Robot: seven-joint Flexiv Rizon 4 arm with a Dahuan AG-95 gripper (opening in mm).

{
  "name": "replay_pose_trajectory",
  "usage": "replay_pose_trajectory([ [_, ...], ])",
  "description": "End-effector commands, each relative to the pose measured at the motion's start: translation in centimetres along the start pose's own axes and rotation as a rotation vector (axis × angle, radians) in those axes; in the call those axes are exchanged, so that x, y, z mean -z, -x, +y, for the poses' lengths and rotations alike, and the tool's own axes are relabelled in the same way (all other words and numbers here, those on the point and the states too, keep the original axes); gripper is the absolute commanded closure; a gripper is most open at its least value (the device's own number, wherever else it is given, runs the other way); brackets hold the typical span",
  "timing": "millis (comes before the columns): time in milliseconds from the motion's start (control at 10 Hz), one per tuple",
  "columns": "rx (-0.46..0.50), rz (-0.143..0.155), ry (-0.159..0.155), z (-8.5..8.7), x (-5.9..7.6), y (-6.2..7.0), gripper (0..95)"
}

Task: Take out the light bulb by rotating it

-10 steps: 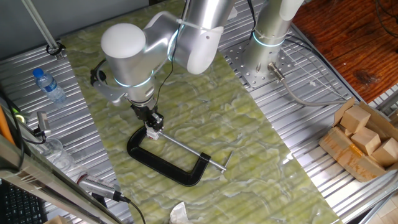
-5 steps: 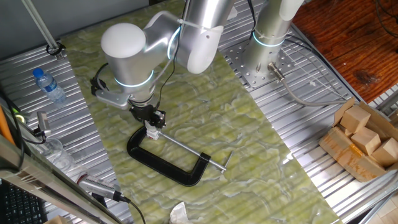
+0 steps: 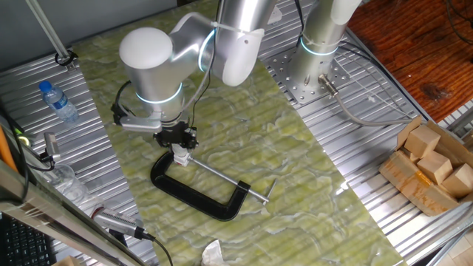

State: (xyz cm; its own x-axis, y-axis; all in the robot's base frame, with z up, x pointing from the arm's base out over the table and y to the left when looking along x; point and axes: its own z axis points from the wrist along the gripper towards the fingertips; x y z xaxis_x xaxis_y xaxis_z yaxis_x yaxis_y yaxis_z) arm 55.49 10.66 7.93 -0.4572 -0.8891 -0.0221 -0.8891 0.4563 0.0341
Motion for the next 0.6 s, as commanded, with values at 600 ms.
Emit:
replay_pose_trajectory([
  [600, 0.418, 0.011, 0.001, 0.02, 0.03, 0.07, 95.0],
])
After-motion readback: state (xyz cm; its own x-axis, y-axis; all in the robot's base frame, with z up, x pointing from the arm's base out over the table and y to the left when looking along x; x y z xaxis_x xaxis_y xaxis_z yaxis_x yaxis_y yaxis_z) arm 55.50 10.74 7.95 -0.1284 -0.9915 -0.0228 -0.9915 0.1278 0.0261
